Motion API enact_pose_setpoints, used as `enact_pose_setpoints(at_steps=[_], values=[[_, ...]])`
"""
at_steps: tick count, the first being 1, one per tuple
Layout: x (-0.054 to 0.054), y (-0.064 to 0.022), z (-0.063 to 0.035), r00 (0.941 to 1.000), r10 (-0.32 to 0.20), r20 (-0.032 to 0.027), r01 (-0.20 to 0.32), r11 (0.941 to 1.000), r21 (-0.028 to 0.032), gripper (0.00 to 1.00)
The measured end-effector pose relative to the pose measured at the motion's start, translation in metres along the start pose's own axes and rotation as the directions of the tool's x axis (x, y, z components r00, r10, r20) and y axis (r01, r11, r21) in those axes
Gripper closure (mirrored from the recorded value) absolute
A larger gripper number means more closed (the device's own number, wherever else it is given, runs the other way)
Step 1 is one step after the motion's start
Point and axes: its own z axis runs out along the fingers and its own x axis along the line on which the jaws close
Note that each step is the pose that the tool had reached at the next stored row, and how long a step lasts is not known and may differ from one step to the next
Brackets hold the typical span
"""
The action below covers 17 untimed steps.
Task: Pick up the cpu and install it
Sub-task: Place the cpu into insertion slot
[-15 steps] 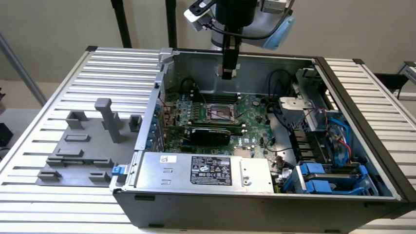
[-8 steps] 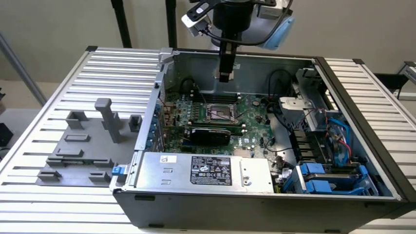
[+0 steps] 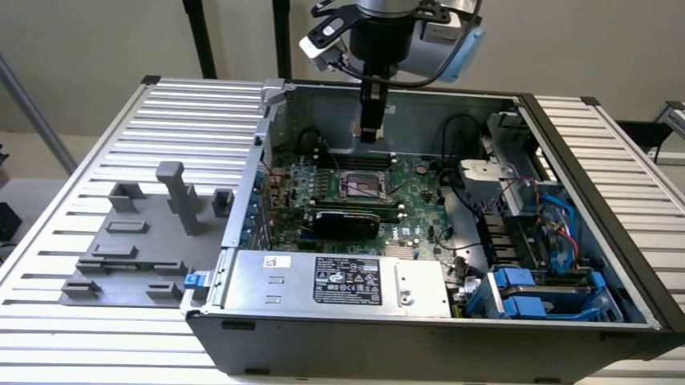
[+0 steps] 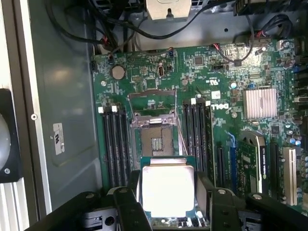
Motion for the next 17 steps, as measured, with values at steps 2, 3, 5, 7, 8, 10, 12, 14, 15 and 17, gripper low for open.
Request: enact_pose_setpoints(at_steps=[2,3,5,7,8,10,12,14,15,17], values=[[0.0,0.0001,0.0036,0.9998,-0.018,-0.0003,0.018,0.9998,0.0002,0.45],[0.001,0.0002,0.0055,0.9996,-0.027,-0.0004,0.027,0.9996,0.0003,0.45],[0.001,0.001,0.0091,0.9991,-0.043,0.0009,0.043,0.9991,0.0007,0.45],[0.001,0.0027,0.0127,0.9984,-0.056,0.003,0.056,0.9984,0.0008,0.45],[0.002,0.0038,0.0145,0.9981,-0.062,0.0042,0.061,0.9981,0.0008,0.45],[0.002,0.006,0.0184,0.9974,-0.072,0.0061,0.072,0.9974,0.001,0.45],[0.002,0.0073,0.0219,0.9967,-0.081,0.0062,0.081,0.9968,0.0011,0.45],[0.002,0.0081,0.0256,0.9962,-0.087,0.0061,0.087,0.9962,0.0011,0.45],[0.002,0.0083,0.0274,0.9959,-0.09,0.0061,0.09,0.9959,0.0012,0.45],[0.002,0.0083,0.031,0.9954,-0.095,0.0061,0.095,0.9955,0.0013,0.45]])
